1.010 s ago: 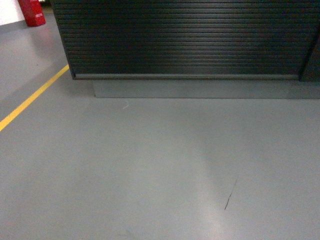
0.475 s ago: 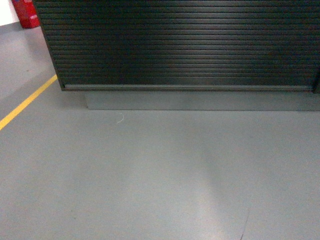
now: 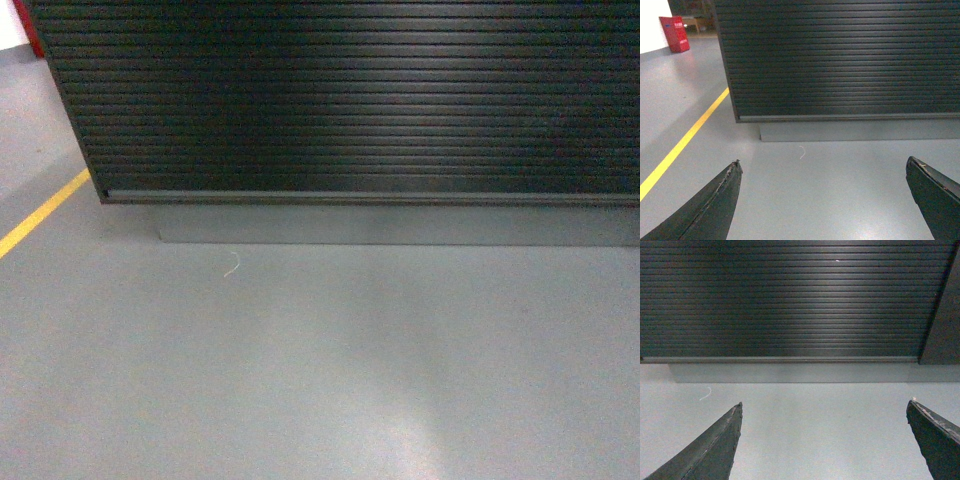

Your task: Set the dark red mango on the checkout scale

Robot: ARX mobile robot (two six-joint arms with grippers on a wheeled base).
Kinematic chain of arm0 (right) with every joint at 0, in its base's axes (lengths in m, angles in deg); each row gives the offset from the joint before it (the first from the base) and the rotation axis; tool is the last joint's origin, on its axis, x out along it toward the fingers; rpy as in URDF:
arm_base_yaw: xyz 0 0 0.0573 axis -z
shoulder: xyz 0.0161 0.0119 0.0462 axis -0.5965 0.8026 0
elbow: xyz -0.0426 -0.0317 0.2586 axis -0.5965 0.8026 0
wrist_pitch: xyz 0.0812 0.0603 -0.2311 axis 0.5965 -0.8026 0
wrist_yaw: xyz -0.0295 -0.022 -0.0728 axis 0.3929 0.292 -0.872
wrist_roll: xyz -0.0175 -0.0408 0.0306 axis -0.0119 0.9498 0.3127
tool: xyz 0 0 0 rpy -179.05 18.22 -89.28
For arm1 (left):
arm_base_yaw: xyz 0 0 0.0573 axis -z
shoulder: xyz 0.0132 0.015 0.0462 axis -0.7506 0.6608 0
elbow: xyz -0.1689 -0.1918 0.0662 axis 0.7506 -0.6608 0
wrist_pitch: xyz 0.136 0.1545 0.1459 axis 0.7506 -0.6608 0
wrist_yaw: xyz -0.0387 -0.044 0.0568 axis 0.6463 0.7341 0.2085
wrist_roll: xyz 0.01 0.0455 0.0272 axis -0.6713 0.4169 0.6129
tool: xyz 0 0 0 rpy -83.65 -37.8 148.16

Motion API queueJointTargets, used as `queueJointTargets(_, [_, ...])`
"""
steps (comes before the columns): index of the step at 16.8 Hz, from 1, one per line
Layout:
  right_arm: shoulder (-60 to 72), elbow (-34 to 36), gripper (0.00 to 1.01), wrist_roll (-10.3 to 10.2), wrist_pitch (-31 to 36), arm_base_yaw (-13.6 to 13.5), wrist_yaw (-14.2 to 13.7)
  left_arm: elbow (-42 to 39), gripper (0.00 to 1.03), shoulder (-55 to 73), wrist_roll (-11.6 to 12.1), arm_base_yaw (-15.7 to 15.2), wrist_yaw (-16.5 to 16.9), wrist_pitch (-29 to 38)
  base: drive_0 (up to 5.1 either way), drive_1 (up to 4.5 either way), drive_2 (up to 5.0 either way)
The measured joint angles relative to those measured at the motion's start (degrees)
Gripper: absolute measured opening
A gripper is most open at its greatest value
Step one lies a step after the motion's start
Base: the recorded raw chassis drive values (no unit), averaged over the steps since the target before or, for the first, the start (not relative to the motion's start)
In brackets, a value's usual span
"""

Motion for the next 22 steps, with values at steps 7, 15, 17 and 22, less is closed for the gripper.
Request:
queueJointTargets(7, [0.0,0.0,0.98,-0.02,0.11,0.0,-0.02,0.0,0.98,0.0,0.0,0.0,-0.02,0.02,0.0,4.07,-4.0])
queueJointTargets(15, [0.0,0.0,0.98,0.0,0.09,0.0,0.02,0.0,0.98,0.0,0.0,0.0,0.02,-0.04,-0.1,3.42,-3.5])
queueJointTargets(17, [0.0,0.0,0.98,0.0,0.22,0.0,0.02,0.0,0.98,0.0,0.0,0.0,0.0,-0.04,0.0,1.78,-1.8])
queueJointTargets(22, [0.0,0.0,0.98,0.0,0.17,0.0,0.0,0.0,0.98,0.0,0.02,0.0,0.0,-0.02,0.0,1.86,-1.8])
